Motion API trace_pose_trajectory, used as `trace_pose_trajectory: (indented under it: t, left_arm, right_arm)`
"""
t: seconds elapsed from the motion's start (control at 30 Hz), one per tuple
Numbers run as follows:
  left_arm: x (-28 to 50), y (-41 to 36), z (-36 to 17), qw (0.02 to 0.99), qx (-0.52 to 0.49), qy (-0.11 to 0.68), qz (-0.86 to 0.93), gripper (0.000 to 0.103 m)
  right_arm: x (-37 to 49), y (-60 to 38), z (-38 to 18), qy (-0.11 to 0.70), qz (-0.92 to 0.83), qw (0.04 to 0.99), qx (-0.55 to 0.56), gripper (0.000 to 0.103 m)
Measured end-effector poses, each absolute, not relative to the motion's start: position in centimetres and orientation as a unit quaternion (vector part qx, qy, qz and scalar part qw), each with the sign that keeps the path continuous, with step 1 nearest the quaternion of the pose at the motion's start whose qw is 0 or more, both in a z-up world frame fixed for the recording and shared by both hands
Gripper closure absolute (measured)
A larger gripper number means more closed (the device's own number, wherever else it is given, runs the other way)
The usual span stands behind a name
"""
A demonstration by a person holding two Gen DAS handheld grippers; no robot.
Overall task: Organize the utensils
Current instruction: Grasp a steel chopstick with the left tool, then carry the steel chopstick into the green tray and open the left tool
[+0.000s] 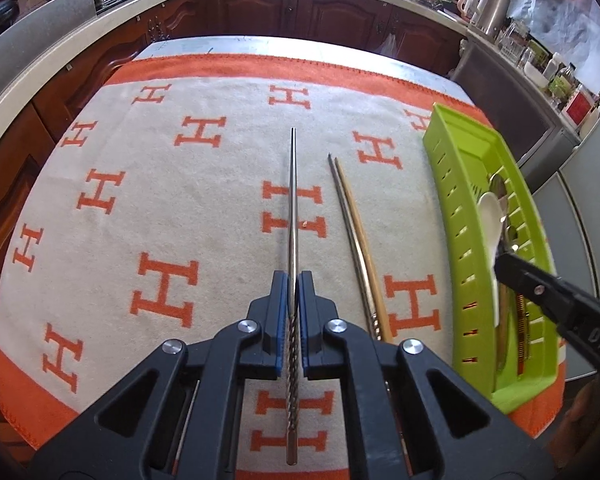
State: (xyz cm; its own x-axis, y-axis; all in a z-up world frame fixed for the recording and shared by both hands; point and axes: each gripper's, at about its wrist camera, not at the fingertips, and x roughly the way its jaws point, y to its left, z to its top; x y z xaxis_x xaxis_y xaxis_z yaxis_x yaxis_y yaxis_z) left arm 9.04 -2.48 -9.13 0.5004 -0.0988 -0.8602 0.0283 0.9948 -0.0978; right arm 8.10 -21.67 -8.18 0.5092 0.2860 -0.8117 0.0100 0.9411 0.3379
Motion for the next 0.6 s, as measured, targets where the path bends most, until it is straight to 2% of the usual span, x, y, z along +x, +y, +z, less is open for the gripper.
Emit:
trace_pose_trajectory:
  t: [0.37,0.6]
  left_arm:
    - [9.2,-6.7,-3.6,0.861,-0.062,0.487,-0.13,0.1]
    - [10.3,-11.6,-2.9,0.839,-0.079,0.503,-0.193,0.1]
  right_arm:
    - [7.5,-23.9,-7.2,0.472,0.054,0.862,0.177,0.095]
    - [7.0,-27.6,-6.7,0.455,-0.007,0.868,0.198,0.095]
